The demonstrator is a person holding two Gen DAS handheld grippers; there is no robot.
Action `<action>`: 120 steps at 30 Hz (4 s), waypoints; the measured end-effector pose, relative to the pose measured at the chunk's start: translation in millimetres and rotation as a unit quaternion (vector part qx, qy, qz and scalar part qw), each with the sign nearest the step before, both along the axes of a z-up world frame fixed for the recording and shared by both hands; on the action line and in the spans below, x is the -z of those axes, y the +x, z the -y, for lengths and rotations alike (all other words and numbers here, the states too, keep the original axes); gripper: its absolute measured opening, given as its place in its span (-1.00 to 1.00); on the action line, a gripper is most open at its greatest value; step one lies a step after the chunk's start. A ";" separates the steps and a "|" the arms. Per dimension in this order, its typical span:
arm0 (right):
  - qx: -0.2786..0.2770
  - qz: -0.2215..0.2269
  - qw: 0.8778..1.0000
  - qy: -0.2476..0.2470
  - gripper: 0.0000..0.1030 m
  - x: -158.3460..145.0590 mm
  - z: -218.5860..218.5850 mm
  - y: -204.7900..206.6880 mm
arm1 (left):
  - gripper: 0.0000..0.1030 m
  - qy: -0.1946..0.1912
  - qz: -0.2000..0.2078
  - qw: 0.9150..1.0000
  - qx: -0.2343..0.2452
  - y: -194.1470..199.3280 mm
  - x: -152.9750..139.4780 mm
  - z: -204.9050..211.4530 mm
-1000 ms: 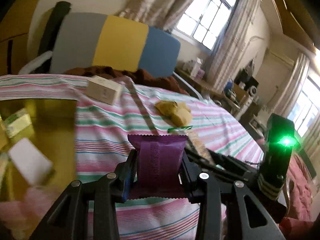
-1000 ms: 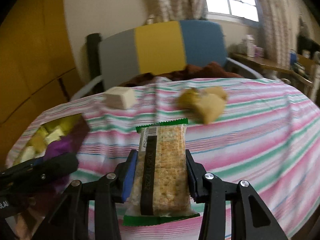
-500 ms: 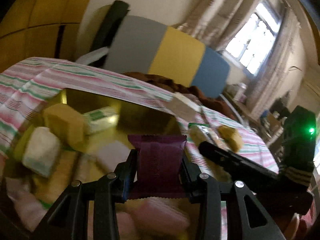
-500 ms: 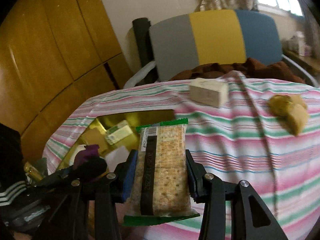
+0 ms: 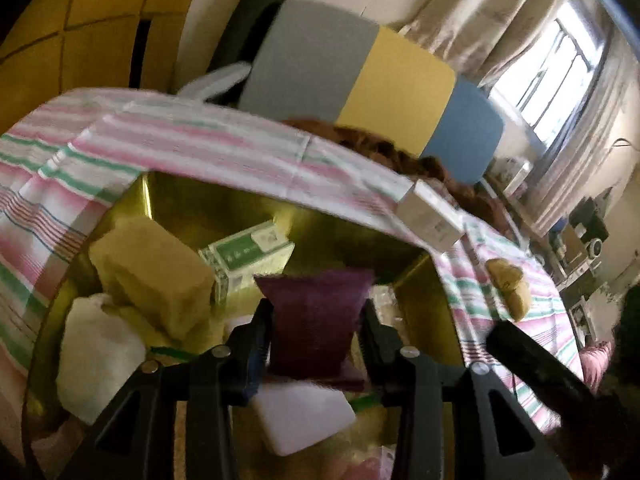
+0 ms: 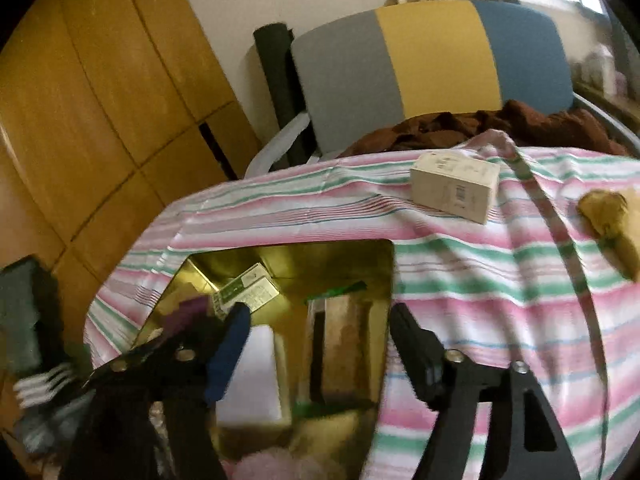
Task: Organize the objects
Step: 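Carry the purple packet with the left tool into the tray while the right tool brings the cracker packet, then open both tools over the tray and withdraw them toward the remaining items, then grasp the yellow knit toy with the left tool while the right tool grasps a yellow sponge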
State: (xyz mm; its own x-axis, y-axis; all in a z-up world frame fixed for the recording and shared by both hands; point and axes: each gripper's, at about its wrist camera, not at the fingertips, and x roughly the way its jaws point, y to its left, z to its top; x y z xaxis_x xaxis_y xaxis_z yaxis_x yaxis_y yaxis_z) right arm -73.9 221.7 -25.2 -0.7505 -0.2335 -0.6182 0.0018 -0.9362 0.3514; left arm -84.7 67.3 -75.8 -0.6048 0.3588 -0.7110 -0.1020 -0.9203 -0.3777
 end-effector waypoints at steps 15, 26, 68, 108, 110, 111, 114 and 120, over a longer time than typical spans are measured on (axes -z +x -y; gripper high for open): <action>0.029 0.007 0.999 -0.014 0.48 9.3 -38.2 60.6 | 0.27 0.004 -0.032 0.999 -0.032 63.9 -11.6 -6.6; 0.047 0.020 0.999 -0.018 0.47 19.1 -56.4 79.6 | 0.27 0.006 -0.055 0.998 0.024 97.3 -21.2 -39.1; 0.172 0.051 0.983 0.032 0.60 40.5 -186.6 111.2 | 0.27 -0.055 -0.033 0.978 0.199 133.5 -13.8 -186.1; 0.288 0.043 0.945 0.147 0.17 52.5 -325.6 64.5 | 0.40 -0.056 -0.011 0.970 0.235 31.9 -3.7 -311.4; 0.304 0.040 0.943 0.131 0.17 54.3 -332.7 69.0 | 0.45 -0.060 -0.014 0.969 0.239 11.3 -3.4 -331.2; 0.316 0.042 0.940 0.120 0.17 56.0 -338.2 72.0 | 0.46 -0.069 -0.015 0.969 0.237 -3.8 -3.1 -345.6; 0.323 0.040 0.942 0.083 0.18 62.1 -350.3 76.8 | 0.48 -0.087 -0.013 0.966 0.244 -37.6 2.6 -378.0; 0.325 0.033 0.942 0.081 0.20 65.9 -351.4 76.7 | 0.48 -0.063 0.011 0.975 0.212 -91.0 22.7 -408.7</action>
State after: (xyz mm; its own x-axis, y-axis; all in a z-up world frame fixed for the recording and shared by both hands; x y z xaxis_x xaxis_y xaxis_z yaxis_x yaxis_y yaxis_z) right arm 2.8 573.1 -91.0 -0.6610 0.3626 -0.6569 -0.6067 -0.7734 0.1836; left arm -175.7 476.0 -98.5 -0.4052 0.4822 -0.7767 -0.4767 -0.8364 -0.2706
